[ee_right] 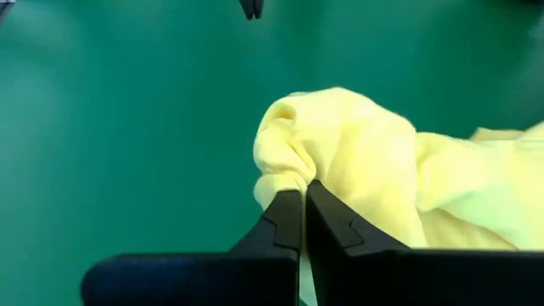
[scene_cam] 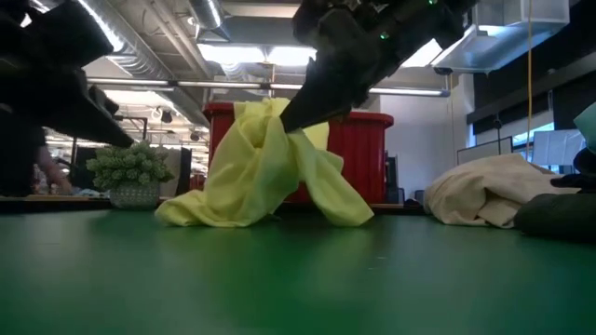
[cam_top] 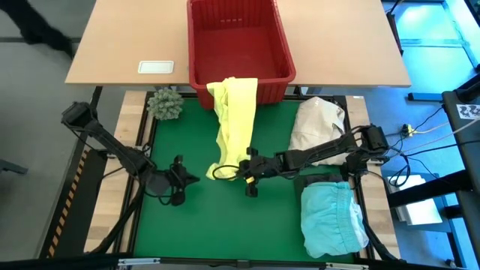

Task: Fold Laundry from Bin
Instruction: Fold the yellow shirt

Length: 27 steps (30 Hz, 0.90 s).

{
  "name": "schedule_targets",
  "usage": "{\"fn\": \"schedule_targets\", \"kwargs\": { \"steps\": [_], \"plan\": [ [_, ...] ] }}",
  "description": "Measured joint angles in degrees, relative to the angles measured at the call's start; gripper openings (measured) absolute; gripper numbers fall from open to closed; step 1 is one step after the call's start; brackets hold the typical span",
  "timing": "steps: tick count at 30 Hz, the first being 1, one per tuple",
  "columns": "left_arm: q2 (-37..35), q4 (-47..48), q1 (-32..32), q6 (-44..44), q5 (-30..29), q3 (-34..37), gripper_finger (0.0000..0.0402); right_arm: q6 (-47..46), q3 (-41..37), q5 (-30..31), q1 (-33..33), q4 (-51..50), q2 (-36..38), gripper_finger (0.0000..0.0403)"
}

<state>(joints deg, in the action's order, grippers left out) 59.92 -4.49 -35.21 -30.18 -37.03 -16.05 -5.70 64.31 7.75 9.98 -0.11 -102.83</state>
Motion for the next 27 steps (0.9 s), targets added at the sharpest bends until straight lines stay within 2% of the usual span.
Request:
{"fn": "schedule_targets", "kwargs": {
  "steps": [3,9,16,20,23,24,27],
  "plan": [
    [0.0,-2.75,1.41,4.62,0.0,0.0,0.0009,-0.17,0.0,2.73,0.83,0.45,-0.09,0.0003],
    [-0.02,-9.36,4.5,16.23,3.06,0.0,0.0009,-0.11,0.0,17.38,4.79,2.3,0.04,0.0003],
    [-0.02,-13.19,7.46,18.0,6.25,0.0,0.0011,-0.02,1.03,20.86,7.05,3.7,0.52,0.0003],
    [-0.02,-13.27,8.19,18.8,7.54,0.0,0.0028,1.01,4.21,22.74,9.25,4.1,2.03,0.0003],
    [-0.02,-13.2,8.36,18.75,5.89,0.0,0.0045,6.75,7.07,20.96,11.91,4.07,2.66,0.0003],
    [-0.02,-13.22,8.36,18.74,5.33,0.0,0.005,9.64,8.13,18.1,12.97,3.0,2.71,0.0003],
    [-0.02,-13.06,8.25,18.82,4.53,0.0,0.0062,14.34,10.73,4.03,15.43,-2.19,2.71,0.0003]
  ]
}}
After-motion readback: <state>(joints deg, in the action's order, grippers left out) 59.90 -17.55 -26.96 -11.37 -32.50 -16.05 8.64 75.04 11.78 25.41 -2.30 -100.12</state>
